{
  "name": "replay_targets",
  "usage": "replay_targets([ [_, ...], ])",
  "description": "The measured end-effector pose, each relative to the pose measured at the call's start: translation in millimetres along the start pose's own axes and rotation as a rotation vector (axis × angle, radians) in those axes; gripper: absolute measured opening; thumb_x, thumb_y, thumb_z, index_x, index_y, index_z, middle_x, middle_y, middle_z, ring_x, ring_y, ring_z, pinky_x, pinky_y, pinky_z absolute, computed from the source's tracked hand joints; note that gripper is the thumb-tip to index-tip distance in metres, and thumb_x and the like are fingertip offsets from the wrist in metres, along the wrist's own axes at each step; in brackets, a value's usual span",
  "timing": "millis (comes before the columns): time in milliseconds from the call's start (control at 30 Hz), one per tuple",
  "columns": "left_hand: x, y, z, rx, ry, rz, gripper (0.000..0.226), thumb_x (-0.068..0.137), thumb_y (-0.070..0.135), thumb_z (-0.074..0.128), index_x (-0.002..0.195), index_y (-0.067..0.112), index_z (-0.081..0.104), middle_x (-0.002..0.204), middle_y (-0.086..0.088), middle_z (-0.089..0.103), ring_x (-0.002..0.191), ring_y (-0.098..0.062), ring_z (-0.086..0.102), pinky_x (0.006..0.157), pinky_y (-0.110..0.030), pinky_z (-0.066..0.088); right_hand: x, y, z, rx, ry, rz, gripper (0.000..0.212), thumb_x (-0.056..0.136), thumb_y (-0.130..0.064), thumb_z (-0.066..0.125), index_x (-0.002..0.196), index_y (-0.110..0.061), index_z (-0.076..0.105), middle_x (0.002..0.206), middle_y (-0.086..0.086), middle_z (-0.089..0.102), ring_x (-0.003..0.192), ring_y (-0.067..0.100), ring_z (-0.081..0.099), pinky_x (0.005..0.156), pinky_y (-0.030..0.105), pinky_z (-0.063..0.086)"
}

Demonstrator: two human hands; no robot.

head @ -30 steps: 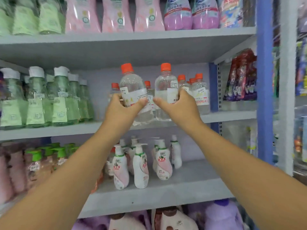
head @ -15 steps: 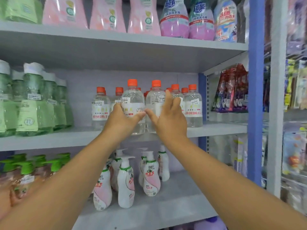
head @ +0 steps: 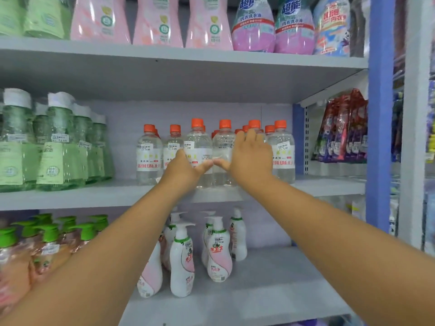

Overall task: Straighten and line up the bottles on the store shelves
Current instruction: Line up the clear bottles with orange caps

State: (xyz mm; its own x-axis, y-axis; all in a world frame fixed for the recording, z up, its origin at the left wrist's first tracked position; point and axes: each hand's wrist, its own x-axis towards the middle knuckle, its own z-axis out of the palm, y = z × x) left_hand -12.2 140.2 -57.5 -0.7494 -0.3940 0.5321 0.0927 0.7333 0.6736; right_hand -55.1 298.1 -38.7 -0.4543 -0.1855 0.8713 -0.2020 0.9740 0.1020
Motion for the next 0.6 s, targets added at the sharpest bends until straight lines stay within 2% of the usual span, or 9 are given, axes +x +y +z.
replay_targets([
  [67, 4.7, -0.2, -0.6, 0.02, -0.01, 0.005, 0.083, 0.08, 0.071, 0.069, 0.137, 0.015, 0.043, 0.125, -0.004, 0.063, 0.111, -0.028, 0.061, 0.088, -0.041, 0.052, 17.4, 9.9, -10.8, 0.067, -0.027, -0.018, 0.084, 0.086, -0.084, 0.037, 0.112, -0.008, 0.061, 0.111, 0.01, 0.06, 0.11, 0.028, 0.055, 0.079, 0.037, 0.046],
  [133, 7.9, -1.8, -0.8, 0.025, -0.019, -0.003, 0.082, 0.078, 0.072, 0.07, 0.133, 0.016, 0.045, 0.12, -0.002, 0.064, 0.107, -0.026, 0.062, 0.088, -0.042, 0.054, 40.0, 22.5, -24.2, 0.265, -0.018, 0.003, 0.068, 0.097, -0.071, 0.037, 0.087, -0.01, 0.066, 0.09, 0.006, 0.065, 0.101, 0.029, 0.061, 0.071, 0.036, 0.048],
  [167, 8.4, -2.5, -0.4, 0.027, -0.015, -0.008, 0.081, 0.079, 0.071, 0.07, 0.133, 0.016, 0.045, 0.118, -0.002, 0.063, 0.106, -0.026, 0.062, 0.086, -0.041, 0.054, 52.5, 28.4, -30.0, 0.378, -0.023, 0.013, 0.06, 0.101, -0.062, 0.04, 0.085, -0.011, 0.068, 0.084, 0.005, 0.067, 0.095, 0.028, 0.063, 0.07, 0.036, 0.049],
  [200, 9.0, -2.4, 0.5, 0.031, -0.006, -0.009, 0.08, 0.08, 0.07, 0.07, 0.132, 0.015, 0.044, 0.117, -0.003, 0.062, 0.105, -0.026, 0.061, 0.082, -0.039, 0.052, 64.4, 33.8, -35.0, 0.476, -0.05, 0.006, 0.05, 0.102, -0.054, 0.043, 0.09, -0.013, 0.07, 0.086, 0.004, 0.069, 0.093, 0.028, 0.064, 0.072, 0.036, 0.05],
  [267, 9.2, -0.8, 3.4, 0.036, 0.016, 0.004, 0.077, 0.081, 0.067, 0.071, 0.13, 0.014, 0.044, 0.115, -0.003, 0.062, 0.104, -0.026, 0.061, 0.077, -0.037, 0.049, 82.0, 38.9, -41.4, 0.593, -0.168, -0.033, 0.038, 0.103, -0.047, 0.048, 0.109, -0.018, 0.071, 0.105, 0.001, 0.071, 0.101, 0.024, 0.064, 0.081, 0.036, 0.049],
  [400, 6.5, -3.0, 4.8, -0.029, 0.024, 0.017, 0.07, 0.082, 0.065, 0.072, 0.129, 0.021, 0.045, 0.111, 0.006, 0.064, 0.097, -0.017, 0.063, 0.075, -0.035, 0.049, 95.4, 29.5, -41.6, 0.653, -0.413, -0.12, 0.041, 0.103, -0.041, 0.052, 0.137, -0.02, 0.062, 0.14, -0.001, 0.061, 0.119, 0.021, 0.059, 0.092, 0.03, 0.041],
  [467, 5.3, -8.6, 4.5, -0.072, 0.005, 0.03, 0.061, 0.084, 0.062, 0.072, 0.127, 0.027, 0.048, 0.108, 0.012, 0.066, 0.092, -0.01, 0.064, 0.075, -0.034, 0.053, 100.7, 26.5, -35.1, 0.622, -0.462, -0.162, 0.036, 0.103, -0.034, 0.054, 0.134, -0.021, 0.065, 0.133, -0.001, 0.066, 0.105, 0.018, 0.063, 0.09, 0.028, 0.044],
  [533, 5.5, -10.9, 3.8, -0.101, -0.019, 0.032, 0.054, 0.086, 0.053, 0.073, 0.128, 0.028, 0.05, 0.105, 0.012, 0.067, 0.091, -0.009, 0.065, 0.08, -0.036, 0.056, 105.4, 28.8, -32.3, 0.575, -0.484, -0.173, 0.03, 0.102, -0.033, 0.055, 0.125, -0.022, 0.071, 0.108, -0.001, 0.073, 0.083, 0.016, 0.064, 0.074, 0.028, 0.048],
  [600, 6.0, -10.7, 3.0, -0.132, -0.029, 0.017, 0.051, 0.087, 0.048, 0.073, 0.127, 0.027, 0.049, 0.105, 0.012, 0.066, 0.091, -0.009, 0.065, 0.085, -0.039, 0.056, 109.2, 31.8, -32.1, 0.535, -0.499, -0.162, 0.034, 0.101, -0.039, 0.057, 0.119, -0.015, 0.073, 0.098, 0.006, 0.074, 0.077, 0.018, 0.062, 0.061, 0.026, 0.044],
])
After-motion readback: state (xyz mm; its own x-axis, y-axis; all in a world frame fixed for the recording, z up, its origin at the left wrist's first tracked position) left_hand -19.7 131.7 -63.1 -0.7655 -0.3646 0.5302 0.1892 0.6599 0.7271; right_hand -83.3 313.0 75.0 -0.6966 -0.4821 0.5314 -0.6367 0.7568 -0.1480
